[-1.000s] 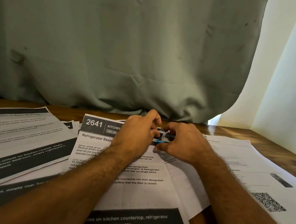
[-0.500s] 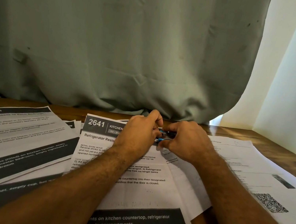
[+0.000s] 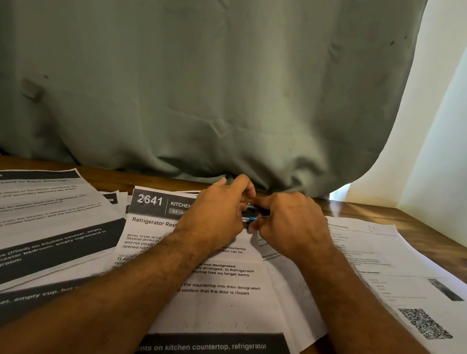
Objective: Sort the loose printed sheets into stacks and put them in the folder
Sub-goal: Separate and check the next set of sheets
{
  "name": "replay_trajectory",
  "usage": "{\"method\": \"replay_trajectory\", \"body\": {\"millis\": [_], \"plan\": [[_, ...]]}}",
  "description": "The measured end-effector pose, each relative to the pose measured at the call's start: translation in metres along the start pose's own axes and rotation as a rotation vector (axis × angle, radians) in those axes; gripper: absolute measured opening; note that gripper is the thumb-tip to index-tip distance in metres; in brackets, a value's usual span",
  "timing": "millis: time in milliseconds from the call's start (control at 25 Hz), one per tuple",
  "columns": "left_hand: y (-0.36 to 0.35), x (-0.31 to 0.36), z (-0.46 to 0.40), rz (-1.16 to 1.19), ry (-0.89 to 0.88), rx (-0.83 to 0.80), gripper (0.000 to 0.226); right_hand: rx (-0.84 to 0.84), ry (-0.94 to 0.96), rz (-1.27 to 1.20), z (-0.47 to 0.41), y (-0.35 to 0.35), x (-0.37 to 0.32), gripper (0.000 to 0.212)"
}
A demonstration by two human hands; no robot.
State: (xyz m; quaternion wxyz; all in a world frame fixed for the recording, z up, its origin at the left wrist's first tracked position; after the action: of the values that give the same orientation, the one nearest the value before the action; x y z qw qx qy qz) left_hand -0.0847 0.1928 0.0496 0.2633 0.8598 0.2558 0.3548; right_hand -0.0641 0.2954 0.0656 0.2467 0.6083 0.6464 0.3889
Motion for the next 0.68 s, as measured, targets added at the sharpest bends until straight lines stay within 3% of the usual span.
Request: {"method": "replay_trajectory", "body": {"millis": [600, 680], "plan": [[-0.0046, -0.0049, -0.0012, -0.007, 0.025, -0.041, 0.037, -0.013, 0.018, 0.099, -0.0014, 0.0016, -0.0076, 0.031], [-0.0076, -0.0089, -0.0027, -0.026, 0.057, -0.056, 0.038, -0.070, 0.017, 0.011, -0.0011, -0.0031, -0.0038, 0.031]]}}
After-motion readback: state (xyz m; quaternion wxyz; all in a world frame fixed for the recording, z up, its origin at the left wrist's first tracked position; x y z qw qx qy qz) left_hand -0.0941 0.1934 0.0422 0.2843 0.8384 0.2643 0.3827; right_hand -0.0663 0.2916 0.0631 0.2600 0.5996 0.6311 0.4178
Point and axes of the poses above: each hand's wrist, its own z-axis away from the middle knuckle, its own y-axis out of the back of the hand, x = y × z, the point moved 9 cm from there along -z, towards the middle knuckle, and after that the axes turned 4 degrees about z, right-handed, at the moved point
